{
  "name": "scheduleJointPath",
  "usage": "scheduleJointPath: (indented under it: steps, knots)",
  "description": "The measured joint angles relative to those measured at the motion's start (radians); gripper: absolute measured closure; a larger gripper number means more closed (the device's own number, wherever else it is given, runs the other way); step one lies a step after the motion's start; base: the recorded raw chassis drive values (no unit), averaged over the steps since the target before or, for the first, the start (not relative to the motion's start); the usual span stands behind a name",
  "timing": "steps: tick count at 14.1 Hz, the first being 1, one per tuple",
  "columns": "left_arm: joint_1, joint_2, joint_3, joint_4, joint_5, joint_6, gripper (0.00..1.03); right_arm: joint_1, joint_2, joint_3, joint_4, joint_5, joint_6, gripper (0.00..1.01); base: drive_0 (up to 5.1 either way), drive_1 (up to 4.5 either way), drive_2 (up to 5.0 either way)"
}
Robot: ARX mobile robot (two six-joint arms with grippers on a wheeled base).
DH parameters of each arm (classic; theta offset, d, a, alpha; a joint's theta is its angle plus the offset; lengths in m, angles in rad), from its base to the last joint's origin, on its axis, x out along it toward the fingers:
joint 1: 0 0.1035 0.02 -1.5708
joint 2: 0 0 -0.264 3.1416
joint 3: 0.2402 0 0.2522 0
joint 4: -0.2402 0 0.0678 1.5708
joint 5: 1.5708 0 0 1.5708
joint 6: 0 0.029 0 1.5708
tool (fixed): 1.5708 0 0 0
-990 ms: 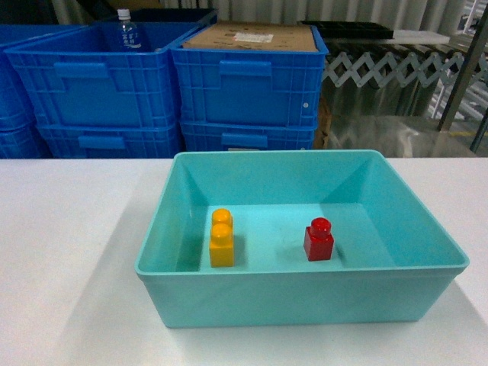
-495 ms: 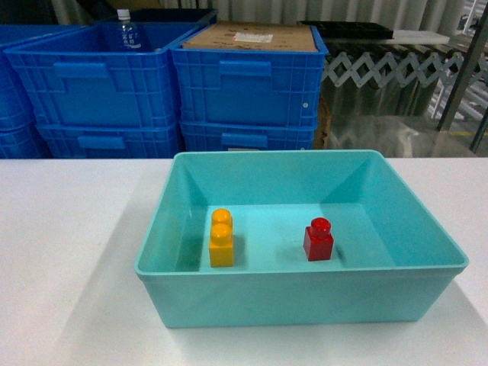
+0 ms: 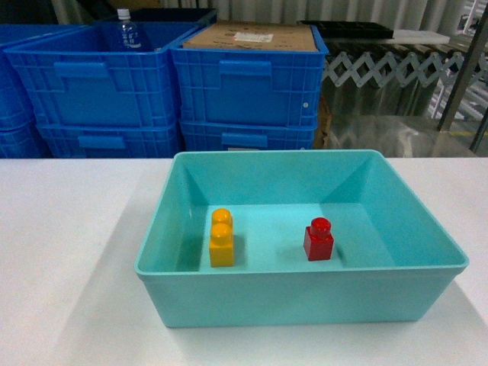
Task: Pick red block from blue box to shelf
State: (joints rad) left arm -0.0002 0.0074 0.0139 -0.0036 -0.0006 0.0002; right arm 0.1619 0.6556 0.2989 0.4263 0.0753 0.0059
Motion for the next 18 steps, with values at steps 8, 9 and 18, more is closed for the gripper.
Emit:
scheduleJointPath:
  steps: [8,9,18]
  knots:
    - [0.0,0.0,0.0,0.0,0.0,0.0,0.05,0.247,0.64,0.444,-0.137,0.069,0.084,0.03,0.0,0.0,0.0]
    - [0.0,0.0,0.0,0.0,0.0,0.0,0.05,0.278,0.778,0.576,-0.156,0.071,0.09,0.03,0.0,0.0,0.0]
    - [0.0,0.0,0.0,0.0,0.0,0.0,0.05,0.209,1.341,0.89,-0.232,0.06,0.177,0.03,0.0,0.0,0.0]
